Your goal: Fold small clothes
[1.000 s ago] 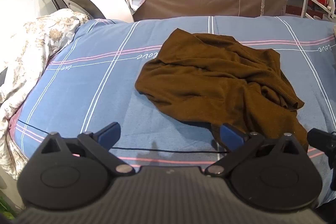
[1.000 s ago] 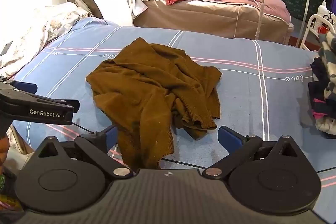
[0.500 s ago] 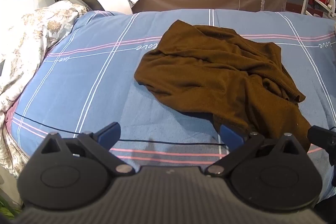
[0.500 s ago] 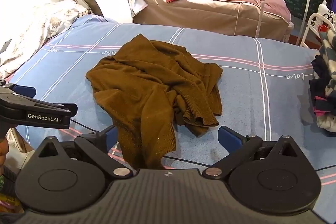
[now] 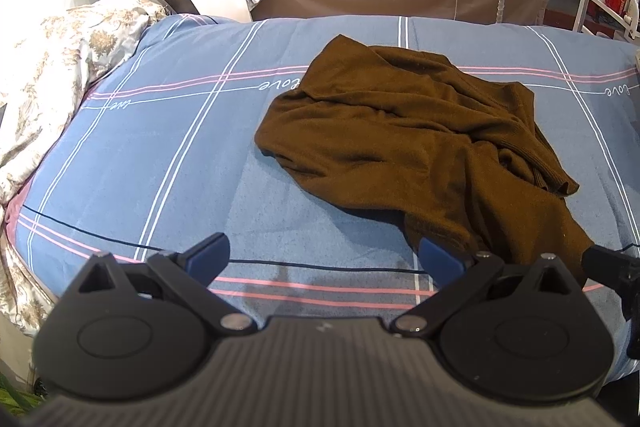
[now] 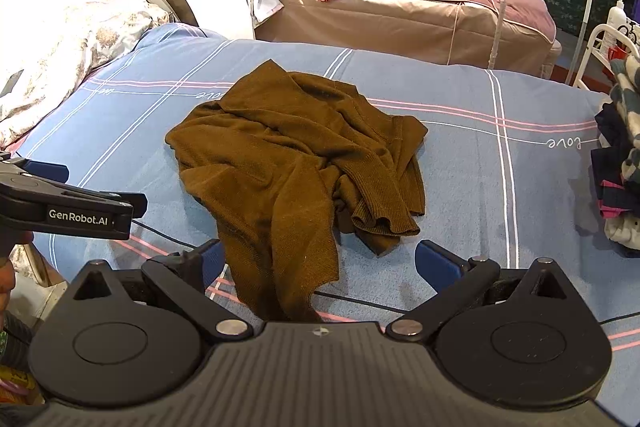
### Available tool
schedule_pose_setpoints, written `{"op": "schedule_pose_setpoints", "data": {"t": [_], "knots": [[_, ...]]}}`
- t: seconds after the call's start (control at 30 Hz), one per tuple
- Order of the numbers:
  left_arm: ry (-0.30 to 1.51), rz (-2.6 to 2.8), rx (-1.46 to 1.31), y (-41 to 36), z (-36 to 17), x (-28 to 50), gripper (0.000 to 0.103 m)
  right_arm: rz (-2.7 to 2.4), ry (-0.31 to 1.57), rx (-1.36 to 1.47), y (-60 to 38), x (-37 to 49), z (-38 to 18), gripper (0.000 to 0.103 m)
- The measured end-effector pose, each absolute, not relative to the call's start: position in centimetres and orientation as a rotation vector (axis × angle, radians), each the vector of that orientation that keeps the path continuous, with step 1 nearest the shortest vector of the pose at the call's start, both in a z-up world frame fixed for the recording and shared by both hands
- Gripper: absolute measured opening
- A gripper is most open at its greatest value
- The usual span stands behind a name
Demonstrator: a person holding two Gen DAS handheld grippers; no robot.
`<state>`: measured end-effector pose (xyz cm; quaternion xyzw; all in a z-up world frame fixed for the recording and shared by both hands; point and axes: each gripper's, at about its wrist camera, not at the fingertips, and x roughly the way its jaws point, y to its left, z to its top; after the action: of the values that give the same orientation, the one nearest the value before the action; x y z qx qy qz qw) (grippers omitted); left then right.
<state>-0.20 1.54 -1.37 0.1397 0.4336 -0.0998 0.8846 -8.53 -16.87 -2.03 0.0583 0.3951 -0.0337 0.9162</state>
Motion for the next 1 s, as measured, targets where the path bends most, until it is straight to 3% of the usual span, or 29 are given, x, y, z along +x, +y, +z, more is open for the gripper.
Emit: {"op": "schedule_pose_setpoints", "data": {"t": [1.0], "knots": [[0.934, -0.210, 0.302, 1.57, -2.18, 0.06, 0.103, -0.059, 0.834, 0.114, -16.28, -8.32, -2.46, 0.103]]}}
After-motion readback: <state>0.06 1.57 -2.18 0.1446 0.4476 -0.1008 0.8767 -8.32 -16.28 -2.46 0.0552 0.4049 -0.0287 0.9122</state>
